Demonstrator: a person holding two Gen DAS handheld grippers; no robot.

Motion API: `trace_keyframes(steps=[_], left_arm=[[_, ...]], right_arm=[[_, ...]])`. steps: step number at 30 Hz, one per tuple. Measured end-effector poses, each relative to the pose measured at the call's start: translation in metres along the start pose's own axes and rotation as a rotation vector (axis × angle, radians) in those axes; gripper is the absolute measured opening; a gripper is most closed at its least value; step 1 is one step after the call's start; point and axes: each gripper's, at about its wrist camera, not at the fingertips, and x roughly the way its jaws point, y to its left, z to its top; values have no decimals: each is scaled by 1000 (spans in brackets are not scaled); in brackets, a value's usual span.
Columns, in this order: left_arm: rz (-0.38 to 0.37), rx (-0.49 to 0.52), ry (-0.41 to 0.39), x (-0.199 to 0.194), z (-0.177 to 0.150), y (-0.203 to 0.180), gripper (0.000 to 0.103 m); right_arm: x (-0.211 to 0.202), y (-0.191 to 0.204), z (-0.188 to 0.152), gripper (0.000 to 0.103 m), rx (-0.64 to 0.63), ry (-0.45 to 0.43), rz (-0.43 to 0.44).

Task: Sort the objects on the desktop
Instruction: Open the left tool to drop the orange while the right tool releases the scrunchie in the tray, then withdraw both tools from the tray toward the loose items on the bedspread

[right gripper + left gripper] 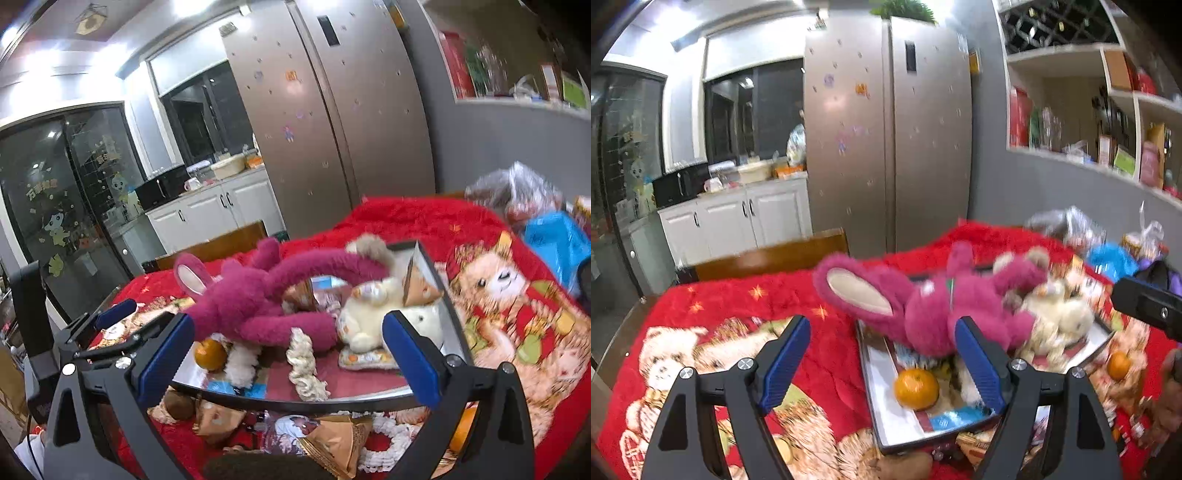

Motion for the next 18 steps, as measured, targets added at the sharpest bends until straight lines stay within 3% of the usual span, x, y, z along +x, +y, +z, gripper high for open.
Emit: trace_keyframes(steps=[4,7,10,12,13,15,18], left_arm=[[11,-32,-156,-41,14,6,84],[-15,-27,-230,-75,22,5,91],[-61,-39,-285,-111,25,3,93],[-108,-56,-318,-132,22,1,103],[-149,-71,-340,-143,19,-1,103],[-221,-109,-367,-156,7,-4,103],[-226,-97,-308,-155,-11,-18,103]], right_arm=[[-41,15,17,103,-37,-63,13],[-80,25,28,103,-55,-132,-8],[-114,30,29,103,-70,-177,-14],[-134,33,23,103,-95,-209,-20],[-141,34,20,103,-107,-222,-29],[-153,35,12,103,-131,-236,-43],[-164,35,-5,103,-175,-241,-64]])
